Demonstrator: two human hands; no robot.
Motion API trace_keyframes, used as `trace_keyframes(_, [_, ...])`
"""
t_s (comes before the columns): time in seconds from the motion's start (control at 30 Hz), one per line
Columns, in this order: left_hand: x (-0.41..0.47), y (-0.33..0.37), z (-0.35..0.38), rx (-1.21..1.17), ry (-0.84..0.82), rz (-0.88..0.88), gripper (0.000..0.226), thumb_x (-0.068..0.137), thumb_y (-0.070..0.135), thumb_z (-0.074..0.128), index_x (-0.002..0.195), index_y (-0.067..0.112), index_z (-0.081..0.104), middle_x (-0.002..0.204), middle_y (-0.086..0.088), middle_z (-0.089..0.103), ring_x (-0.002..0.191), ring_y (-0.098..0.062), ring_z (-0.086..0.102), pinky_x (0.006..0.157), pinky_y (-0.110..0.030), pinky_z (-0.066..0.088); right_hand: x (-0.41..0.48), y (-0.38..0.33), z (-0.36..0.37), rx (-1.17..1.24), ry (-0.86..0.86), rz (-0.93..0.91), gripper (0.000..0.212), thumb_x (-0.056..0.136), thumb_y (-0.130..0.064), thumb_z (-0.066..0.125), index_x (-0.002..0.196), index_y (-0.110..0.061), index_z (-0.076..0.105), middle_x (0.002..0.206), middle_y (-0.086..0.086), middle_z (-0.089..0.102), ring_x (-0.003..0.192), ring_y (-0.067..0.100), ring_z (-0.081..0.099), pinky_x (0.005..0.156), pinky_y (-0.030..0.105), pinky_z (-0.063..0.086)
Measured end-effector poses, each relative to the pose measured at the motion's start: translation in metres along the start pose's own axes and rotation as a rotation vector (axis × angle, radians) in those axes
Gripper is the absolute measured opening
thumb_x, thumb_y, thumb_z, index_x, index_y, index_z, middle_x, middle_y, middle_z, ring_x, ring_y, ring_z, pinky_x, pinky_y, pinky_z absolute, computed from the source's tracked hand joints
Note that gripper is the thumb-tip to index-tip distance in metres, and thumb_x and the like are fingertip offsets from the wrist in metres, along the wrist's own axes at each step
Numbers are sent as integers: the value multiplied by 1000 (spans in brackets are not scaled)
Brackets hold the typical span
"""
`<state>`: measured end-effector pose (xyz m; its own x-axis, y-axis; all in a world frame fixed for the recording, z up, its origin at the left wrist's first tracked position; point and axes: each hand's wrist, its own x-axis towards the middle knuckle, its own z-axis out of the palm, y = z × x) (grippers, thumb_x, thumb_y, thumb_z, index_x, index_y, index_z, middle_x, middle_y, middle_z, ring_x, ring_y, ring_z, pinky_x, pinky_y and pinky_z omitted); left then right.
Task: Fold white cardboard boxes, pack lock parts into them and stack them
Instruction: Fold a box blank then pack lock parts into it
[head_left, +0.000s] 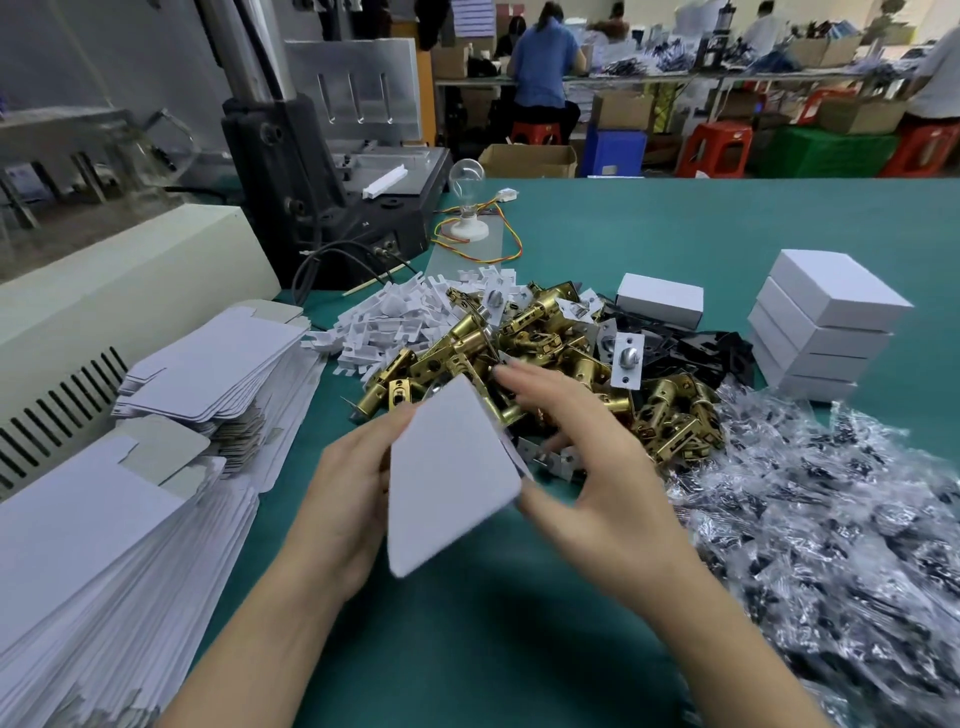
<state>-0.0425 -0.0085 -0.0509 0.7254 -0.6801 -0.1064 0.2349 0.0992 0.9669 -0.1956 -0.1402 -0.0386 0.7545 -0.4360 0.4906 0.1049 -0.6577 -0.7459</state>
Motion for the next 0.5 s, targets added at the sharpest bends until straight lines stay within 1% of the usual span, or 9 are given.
trace_keyframes(0.03, [0, 0, 0, 33, -2, 21, 21, 99, 24, 65, 91, 17, 82, 80, 2, 72, 70, -11, 67, 64, -26, 50, 0, 0, 2, -40, -32, -68, 64, 86, -12, 82, 143, -30, 57, 148, -17, 53, 141, 5, 46, 112, 27, 43])
trace_keyframes(0.1, [1, -1, -1, 191, -31, 74, 23, 104, 10, 58, 102, 13, 81, 79, 11, 78, 67, 1, 71, 56, -14, 53, -1, 2, 4, -23, -23, -122, 60, 81, -20, 87, 135, -28, 63, 143, -15, 57, 138, 7, 50, 113, 31, 42])
trace_keyframes(0.13, [0, -4, -1, 260, -53, 91, 25, 105, 7, 57, 103, 15, 81, 77, 10, 78, 62, 0, 70, 50, -14, 51, -1, 2, 4, -17, 2, -133, 53, 81, -24, 87, 129, -29, 66, 135, -17, 62, 131, 8, 56, 108, 30, 46])
trace_keyframes(0.2, [-2, -7, 2, 349, -52, 155, 28, 101, 13, 62, 86, 26, 83, 63, -2, 72, 48, -12, 65, 40, -20, 44, -1, 1, 2, -5, 35, -113, 38, 82, -35, 85, 117, -31, 69, 116, -20, 69, 112, 7, 65, 91, 21, 50])
trace_keyframes(0.27, [-1, -12, 4, 472, 32, 306, 29, 87, 23, 58, 65, 32, 75, 48, -2, 58, 40, -12, 51, 41, -20, 38, 0, 2, 0, 44, 59, -40, 29, 83, -39, 82, 109, -33, 70, 102, -21, 72, 96, 5, 68, 75, 13, 48])
trace_keyframes(0.3, [-1, -14, 4, 476, 53, 365, 32, 89, 29, 55, 62, 34, 71, 46, 1, 51, 41, -13, 45, 43, -22, 36, 0, 3, -1, 77, 74, 3, 27, 83, -39, 81, 107, -33, 70, 99, -19, 73, 91, 7, 69, 71, 13, 49])
trace_keyframes(0.4, [-2, -17, 4, 284, -66, 431, 40, 102, 54, 42, 90, 37, 77, 56, -4, 54, 50, -25, 44, 51, -25, 37, 1, 5, -1, 113, 101, 70, 25, 84, -43, 78, 105, -33, 69, 98, -16, 74, 91, 10, 71, 67, 18, 54])
trace_keyframes(0.43, [-4, -17, 4, 257, -113, 451, 39, 101, 56, 43, 100, 36, 77, 62, -4, 59, 51, -22, 47, 51, -22, 38, 1, 5, -1, 113, 99, 75, 25, 84, -44, 77, 105, -33, 69, 98, -16, 74, 91, 11, 71, 67, 20, 55])
trace_keyframes(0.5, [-5, -17, 4, 301, -164, 523, 22, 97, 48, 56, 108, 44, 74, 79, 10, 70, 56, -8, 56, 51, -20, 46, 1, 5, -1, 136, 69, 84, 25, 85, -46, 74, 106, -34, 68, 98, -14, 74, 92, 13, 72, 69, 27, 57])
